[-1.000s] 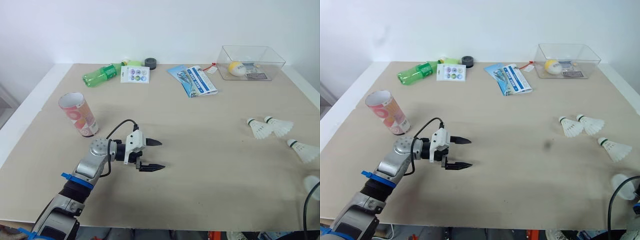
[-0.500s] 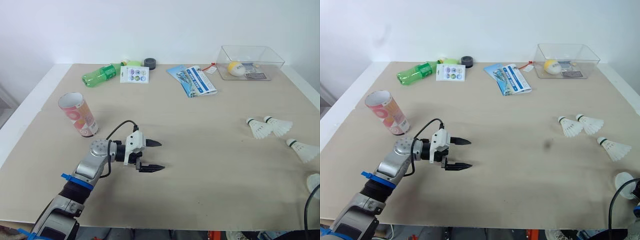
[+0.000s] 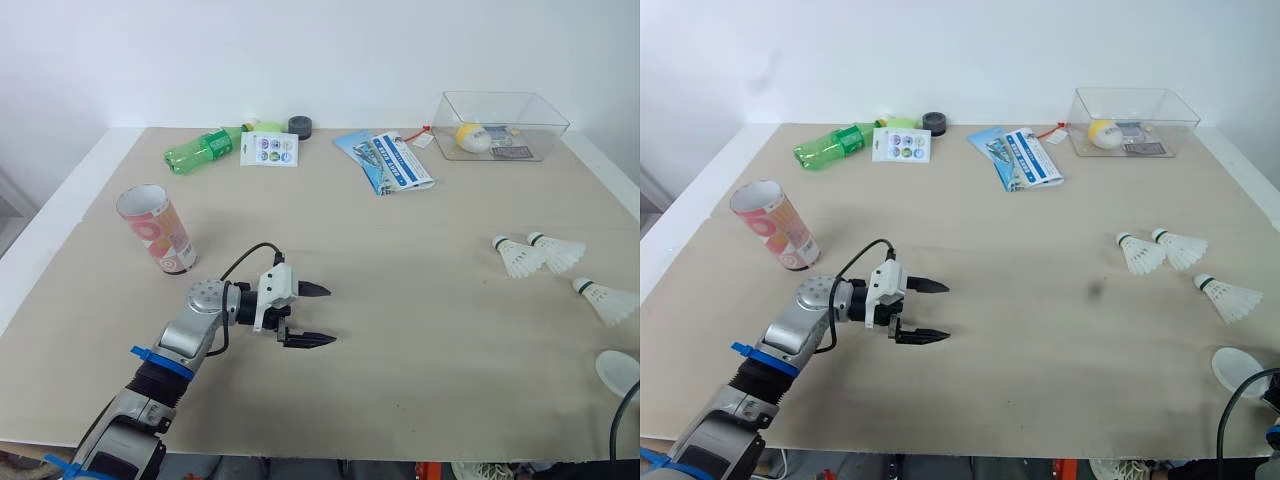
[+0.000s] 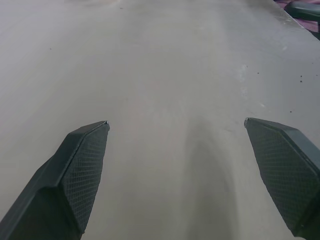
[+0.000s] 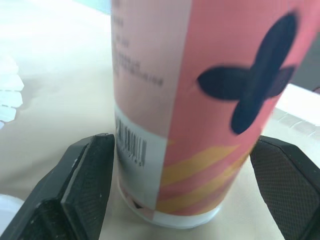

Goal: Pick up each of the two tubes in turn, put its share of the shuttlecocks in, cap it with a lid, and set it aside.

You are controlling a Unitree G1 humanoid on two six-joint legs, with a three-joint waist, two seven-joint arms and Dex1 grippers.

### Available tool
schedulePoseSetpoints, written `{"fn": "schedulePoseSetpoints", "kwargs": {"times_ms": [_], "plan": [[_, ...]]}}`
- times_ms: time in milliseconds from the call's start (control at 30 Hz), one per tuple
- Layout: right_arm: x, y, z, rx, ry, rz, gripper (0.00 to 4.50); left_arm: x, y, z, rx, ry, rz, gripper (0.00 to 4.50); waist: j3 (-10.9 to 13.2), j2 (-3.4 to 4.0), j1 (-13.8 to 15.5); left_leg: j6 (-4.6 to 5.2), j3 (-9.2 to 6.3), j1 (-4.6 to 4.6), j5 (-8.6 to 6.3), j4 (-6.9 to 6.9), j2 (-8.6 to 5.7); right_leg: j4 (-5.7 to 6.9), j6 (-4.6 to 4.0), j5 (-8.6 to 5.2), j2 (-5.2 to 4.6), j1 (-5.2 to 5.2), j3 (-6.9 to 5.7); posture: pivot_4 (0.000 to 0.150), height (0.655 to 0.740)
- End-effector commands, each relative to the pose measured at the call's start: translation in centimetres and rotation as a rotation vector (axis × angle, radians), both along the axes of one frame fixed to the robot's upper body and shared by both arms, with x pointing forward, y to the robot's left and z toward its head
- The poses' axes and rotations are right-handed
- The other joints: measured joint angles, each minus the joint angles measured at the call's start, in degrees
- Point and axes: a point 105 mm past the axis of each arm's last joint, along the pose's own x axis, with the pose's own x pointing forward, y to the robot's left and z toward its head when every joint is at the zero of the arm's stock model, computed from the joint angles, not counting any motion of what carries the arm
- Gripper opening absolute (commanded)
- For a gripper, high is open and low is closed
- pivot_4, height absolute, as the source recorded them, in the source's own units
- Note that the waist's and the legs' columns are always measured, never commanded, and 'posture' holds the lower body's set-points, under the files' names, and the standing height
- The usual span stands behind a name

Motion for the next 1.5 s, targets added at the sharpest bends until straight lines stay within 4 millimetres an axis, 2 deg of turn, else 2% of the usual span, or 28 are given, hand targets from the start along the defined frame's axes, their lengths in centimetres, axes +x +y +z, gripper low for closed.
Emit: {"fn": "schedulePoseSetpoints", "kwargs": {"times_ms": [33,267,533,633,700,800,867,933,967,1100,1233,1367,1500], "plan": [[-1.3,0.4,1.6,-0.029,-0.037,-0.034,4.45,0.1,-0.5,0.8,-0.007,-0.043,-0.034,4.50,0.00,0.00,0.11,0.00,-0.02,0.00,0.00,0.00,0.00,0.00,-0.01,-0.01,0.01,0.00,-0.02,0.150,0.7400],[-2.1,2.6,1.0,-0.002,-0.007,-0.022,4.45,0.3,-0.9,0.8,-0.010,-0.046,-0.052,4.50,-0.01,0.02,0.22,0.00,0.01,-0.03,0.00,0.01,0.00,0.00,-0.02,-0.01,-0.03,-0.04,-0.01,0.150,0.7400],[-1.0,7.9,1.6,0.018,0.028,0.127,4.45,0.6,-1.3,0.7,-0.017,-0.049,-0.062,4.50,-0.02,0.04,0.18,-0.01,0.01,-0.11,-0.01,-0.02,0.04,0.00,-0.05,-0.02,-0.03,-0.15,-0.03,0.150,0.7400],[0.6,11.0,3.4,-0.041,0.068,0.301,4.45,0.8,-1.1,0.7,-0.021,-0.051,-0.050,4.50,-0.03,0.06,0.28,-0.01,-0.01,-0.16,-0.01,-0.02,0.04,0.00,-0.05,-0.03,-0.04,-0.18,-0.04,0.150,0.7400],[1.8,11.8,5.0,-0.080,0.044,0.391,4.45,1.0,-0.8,0.7,-0.021,-0.052,-0.033,4.50,-0.02,0.04,0.12,-0.01,0.00,-0.21,-0.01,-0.02,0.04,0.00,-0.06,-0.04,-0.04,-0.25,-0.05,0.150,0.7400],[3.7,12.8,6.4,-0.103,0.014,0.495,4.45,1.1,-0.6,0.7,-0.026,-0.051,-0.014,4.50,0.06,-0.09,0.13,-0.02,0.02,-0.20,-0.01,0.02,0.05,0.00,-0.07,-0.02,-0.04,-0.22,-0.05,0.150,0.7400],[6.4,15.5,7.3,-0.105,-0.043,0.699,4.45,1.1,-0.3,0.7,-0.034,-0.049,0.014,4.50,0.06,-0.10,0.19,-0.01,-0.02,-0.19,0.00,0.02,0.05,0.00,-0.08,0.00,-0.03,-0.20,-0.09,0.150,0.7400],[8.7,20.5,8.0,-0.164,-0.064,1.051,4.45,1.1,0.0,0.6,-0.045,-0.048,0.055,4.50,0.07,-0.10,-0.27,-0.01,-0.02,-0.18,0.00,0.02,0.09,0.00,-0.09,0.00,0.02,-0.19,-0.10,0.150,0.7400],[9.1,22.3,8.0,-0.169,-0.068,1.184,4.45,1.1,0.2,0.6,-0.050,-0.047,0.074,4.50,0.07,-0.11,-0.27,-0.01,0.02,-0.16,0.00,0.01,0.09,0.00,-0.08,0.01,0.02,-0.19,-0.07,0.150,0.7400],[10.5,26.3,8.6,-0.132,-0.128,1.547,4.45,1.0,1.2,0.5,-0.077,-0.042,0.183,4.50,0.11,-0.16,0.12,0.00,-0.14,-0.22,0.00,-0.02,0.11,0.00,-0.04,-0.05,0.12,-0.15,-0.13,0.150,0.7400],[11.3,30.1,7.7,-0.167,-0.046,1.950,4.45,1.0,2.7,1.0,-0.102,-0.068,0.348,4.50,0.22,-0.35,0.29,-0.01,-0.12,-0.25,-0.01,0.03,0.05,0.00,0.30,0.11,0.05,-0.13,-0.11,0.150,0.7400],[12.9,33.2,7.7,-0.134,-0.038,2.227,4.45,1.3,5.2,2.4,-0.192,-0.097,0.621,4.50,0.39,-0.53,0.11,-0.02,-0.12,-0.19,0.01,0.08,0.12,0.00,0.18,0.17,0.10,-0.10,-0.14,0.150,0.7400],[13.7,35.2,7.2,-0.136,-0.018,2.360,4.45,1.0,7.6,3.1,-0.246,-0.129,0.860,4.50,0.46,-0.65,0.24,-0.02,-0.13,-0.15,0.04,0.09,0.15,0.00,0.23,0.26,0.13,-0.08,-0.15,0.150,0.7400]]}}
